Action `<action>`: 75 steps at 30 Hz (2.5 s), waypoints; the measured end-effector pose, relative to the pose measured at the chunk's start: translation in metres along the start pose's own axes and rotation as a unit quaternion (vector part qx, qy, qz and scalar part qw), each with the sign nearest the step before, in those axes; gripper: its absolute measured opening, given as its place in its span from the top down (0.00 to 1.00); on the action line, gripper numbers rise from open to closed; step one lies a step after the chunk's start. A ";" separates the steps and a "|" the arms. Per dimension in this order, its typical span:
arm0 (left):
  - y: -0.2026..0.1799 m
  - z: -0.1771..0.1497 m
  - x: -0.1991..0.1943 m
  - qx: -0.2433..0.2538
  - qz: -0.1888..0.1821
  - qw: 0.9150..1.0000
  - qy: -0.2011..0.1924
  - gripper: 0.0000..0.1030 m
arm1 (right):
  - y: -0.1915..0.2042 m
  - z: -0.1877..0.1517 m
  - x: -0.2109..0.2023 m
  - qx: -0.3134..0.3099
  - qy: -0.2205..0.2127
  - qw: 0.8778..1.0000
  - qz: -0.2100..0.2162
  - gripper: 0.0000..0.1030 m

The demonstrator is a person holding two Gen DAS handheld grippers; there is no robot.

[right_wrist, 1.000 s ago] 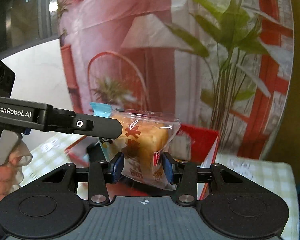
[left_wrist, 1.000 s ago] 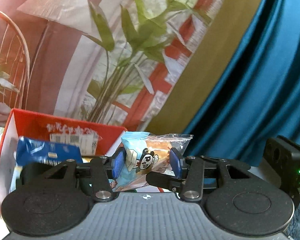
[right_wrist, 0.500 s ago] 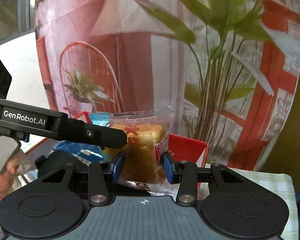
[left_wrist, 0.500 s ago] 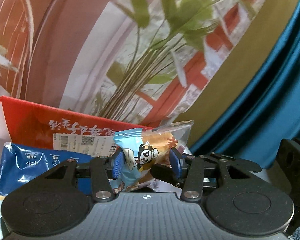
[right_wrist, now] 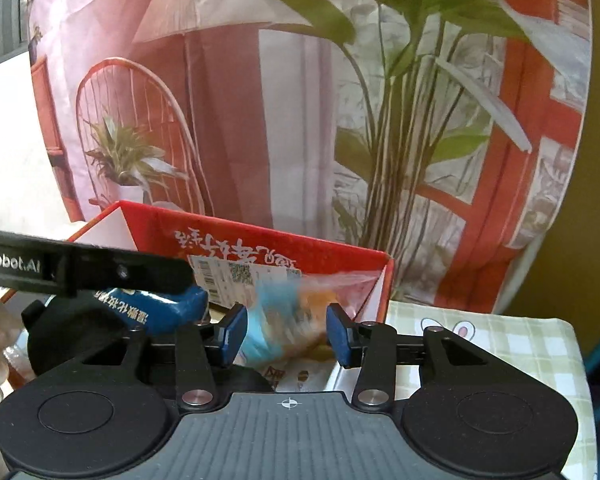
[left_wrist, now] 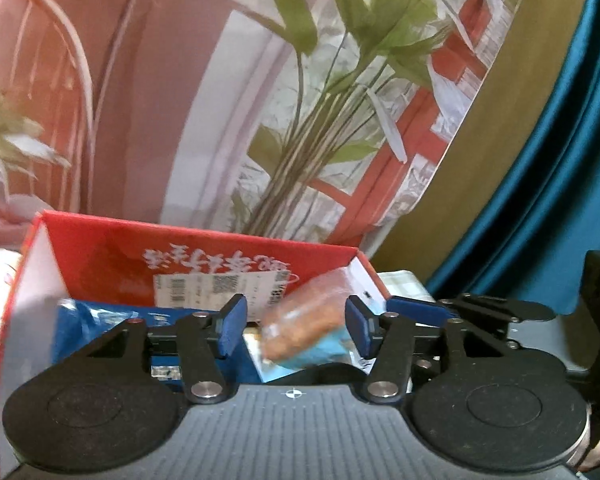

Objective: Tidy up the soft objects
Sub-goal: 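Lower the bread packet into the box and open both tools, then move both tools to the white towel bundle and close on it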

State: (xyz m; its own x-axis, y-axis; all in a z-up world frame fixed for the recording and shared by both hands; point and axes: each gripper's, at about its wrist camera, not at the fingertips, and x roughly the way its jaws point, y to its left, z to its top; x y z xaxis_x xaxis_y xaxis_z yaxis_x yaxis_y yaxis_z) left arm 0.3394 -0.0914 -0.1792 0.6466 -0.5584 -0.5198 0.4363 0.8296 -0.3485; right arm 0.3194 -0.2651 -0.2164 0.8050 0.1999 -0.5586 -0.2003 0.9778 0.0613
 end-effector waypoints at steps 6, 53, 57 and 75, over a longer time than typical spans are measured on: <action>-0.009 -0.008 -0.030 0.030 0.033 0.999 -0.015 0.30 | 0.009 -0.009 -0.024 -0.012 -0.008 1.000 -0.008 0.49; -0.022 -0.150 -0.057 -0.005 0.073 0.996 0.044 0.21 | -0.023 -0.202 -0.088 0.116 -0.047 0.990 -0.069 0.31; -0.021 -0.151 -0.051 -0.017 0.068 0.996 0.047 0.21 | -0.023 -0.203 -0.085 0.117 -0.043 0.991 -0.058 0.32; -0.023 -0.156 -0.037 -0.019 0.063 0.996 0.055 0.50 | -0.032 -0.207 -0.077 0.148 -0.024 0.988 -0.019 0.40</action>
State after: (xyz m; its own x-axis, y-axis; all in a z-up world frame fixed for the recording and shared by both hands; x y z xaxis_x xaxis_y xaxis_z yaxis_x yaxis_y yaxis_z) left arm 0.2077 -0.0893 -0.2739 0.6213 -0.4483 -0.6427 0.3311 0.8935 -0.3032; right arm 0.1479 -0.3249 -0.3466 0.8360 0.1588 -0.5252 -0.0029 0.9585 0.2852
